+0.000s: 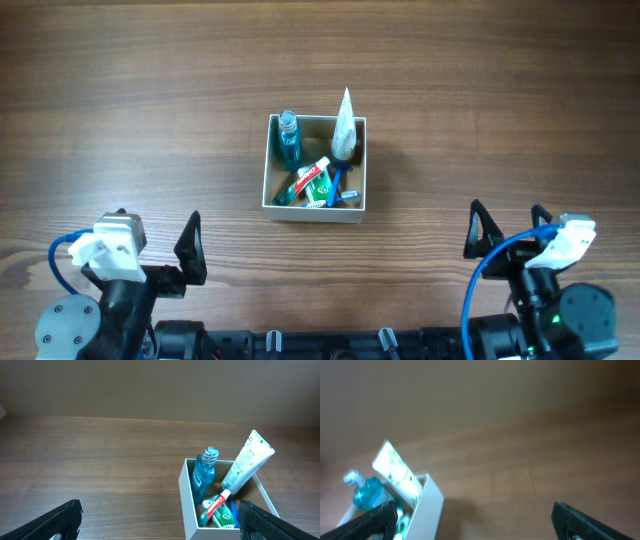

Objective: Pack container

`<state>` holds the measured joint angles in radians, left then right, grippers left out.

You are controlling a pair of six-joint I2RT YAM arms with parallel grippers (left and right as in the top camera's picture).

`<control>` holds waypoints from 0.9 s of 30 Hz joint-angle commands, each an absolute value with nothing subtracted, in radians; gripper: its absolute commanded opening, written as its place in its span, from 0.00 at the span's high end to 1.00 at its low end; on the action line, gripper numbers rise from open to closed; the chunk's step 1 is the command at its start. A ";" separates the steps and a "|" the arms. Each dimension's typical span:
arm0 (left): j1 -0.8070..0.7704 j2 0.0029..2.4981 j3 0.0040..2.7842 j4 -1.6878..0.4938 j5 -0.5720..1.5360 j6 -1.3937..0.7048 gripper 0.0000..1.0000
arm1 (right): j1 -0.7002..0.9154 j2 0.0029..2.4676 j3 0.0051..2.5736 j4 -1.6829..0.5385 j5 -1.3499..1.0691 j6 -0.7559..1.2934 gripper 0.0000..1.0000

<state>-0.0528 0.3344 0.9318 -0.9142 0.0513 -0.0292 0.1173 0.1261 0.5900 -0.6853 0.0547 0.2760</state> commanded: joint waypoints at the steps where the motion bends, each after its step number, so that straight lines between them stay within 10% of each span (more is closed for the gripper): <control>1: -0.048 0.329 0.925 -0.911 0.074 -0.042 0.00 | 0.120 0.004 0.390 -0.470 0.063 0.288 0.00; 8: -0.048 0.329 0.925 -0.911 0.074 -0.042 0.00 | 0.109 0.004 0.112 0.052 0.051 0.094 0.00; 27: -0.048 0.329 0.925 -0.911 0.074 -0.042 0.00 | 0.109 0.004 0.033 -0.052 0.018 0.003 0.00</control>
